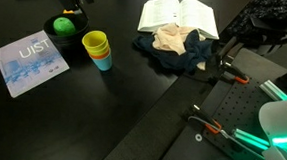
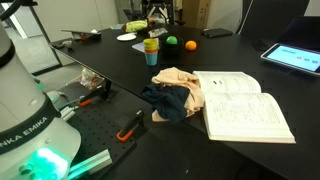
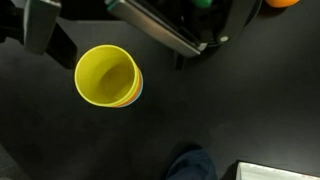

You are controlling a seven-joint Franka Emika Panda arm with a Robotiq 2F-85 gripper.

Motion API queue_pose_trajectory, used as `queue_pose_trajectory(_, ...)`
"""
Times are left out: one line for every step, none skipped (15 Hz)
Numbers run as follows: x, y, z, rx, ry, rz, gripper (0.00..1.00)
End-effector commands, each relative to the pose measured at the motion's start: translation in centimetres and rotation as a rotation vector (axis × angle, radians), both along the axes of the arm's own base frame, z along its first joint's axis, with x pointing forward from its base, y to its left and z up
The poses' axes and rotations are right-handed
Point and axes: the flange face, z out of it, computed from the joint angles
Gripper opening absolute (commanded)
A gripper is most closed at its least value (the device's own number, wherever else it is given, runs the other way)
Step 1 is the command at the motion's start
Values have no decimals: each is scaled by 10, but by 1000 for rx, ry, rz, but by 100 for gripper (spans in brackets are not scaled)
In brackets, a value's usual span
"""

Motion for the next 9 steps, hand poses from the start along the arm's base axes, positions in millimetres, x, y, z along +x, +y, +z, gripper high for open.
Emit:
queue_pose_trajectory(-4,-2,22,-1,-1,-2,100)
queue_pose_trajectory(-5,-3,25,-2,-1,-2,100)
queue_pose_trajectory(-5,-3,26,-2,-1,-3,100)
queue_pose_trajectory(-5,-3,28,-4,-3,-3,100)
queue_pose_trajectory(-5,-3,29,-3,-5,-4,100)
queue_pose_trajectory(-5,-3,30,-4,-6,-3,100)
queue_pose_trajectory(-5,-3,30,-4,-7,-2,100)
queue_pose_trajectory(-5,-4,30,-4,-7,-2,100)
queue_pose_trajectory(-5,-4,31,-4,-8,-2,100)
